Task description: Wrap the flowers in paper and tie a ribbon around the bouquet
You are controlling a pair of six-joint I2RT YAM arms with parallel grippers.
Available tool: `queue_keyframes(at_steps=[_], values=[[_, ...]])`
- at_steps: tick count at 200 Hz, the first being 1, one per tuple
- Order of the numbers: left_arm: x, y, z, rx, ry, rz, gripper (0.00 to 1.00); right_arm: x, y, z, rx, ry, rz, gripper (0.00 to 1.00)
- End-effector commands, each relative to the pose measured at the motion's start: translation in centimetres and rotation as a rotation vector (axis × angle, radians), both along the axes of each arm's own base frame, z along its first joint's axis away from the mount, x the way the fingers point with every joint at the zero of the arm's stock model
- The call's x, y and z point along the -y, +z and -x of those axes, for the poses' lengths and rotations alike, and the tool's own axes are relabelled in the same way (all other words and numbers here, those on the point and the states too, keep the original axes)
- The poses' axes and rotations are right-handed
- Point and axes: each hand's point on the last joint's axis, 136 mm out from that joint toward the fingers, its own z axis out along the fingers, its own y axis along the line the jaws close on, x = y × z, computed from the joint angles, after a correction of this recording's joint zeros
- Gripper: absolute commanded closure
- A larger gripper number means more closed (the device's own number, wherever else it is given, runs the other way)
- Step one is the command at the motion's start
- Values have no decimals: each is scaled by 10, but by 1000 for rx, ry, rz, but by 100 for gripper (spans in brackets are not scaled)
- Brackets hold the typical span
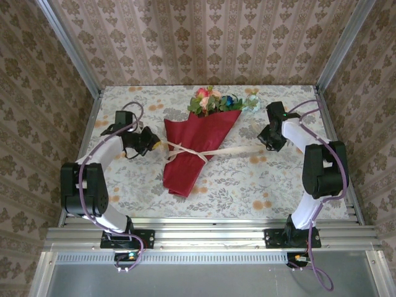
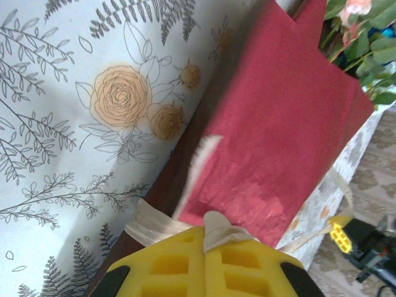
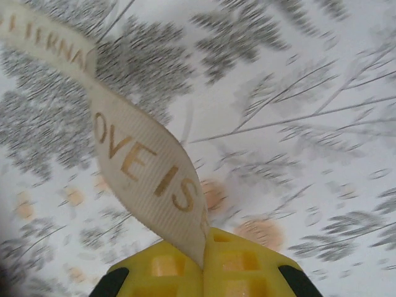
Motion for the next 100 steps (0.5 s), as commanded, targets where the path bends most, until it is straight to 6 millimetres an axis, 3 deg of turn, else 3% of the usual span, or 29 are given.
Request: queue_keyframes(at_steps=[1, 39, 76, 100], values=[[5, 8, -11, -45, 6, 85, 100, 33, 2, 15, -60, 25, 116, 100], [4, -1, -17, -115, -13, 67, 100, 48, 2, 18, -68, -11, 116, 100], [-4, 2, -16, -167, -61, -2, 100, 50, -4, 18, -83, -12, 102, 100], [-10, 8, -10, -212, -192, -178, 100, 48, -8, 15, -91, -8, 89, 100]])
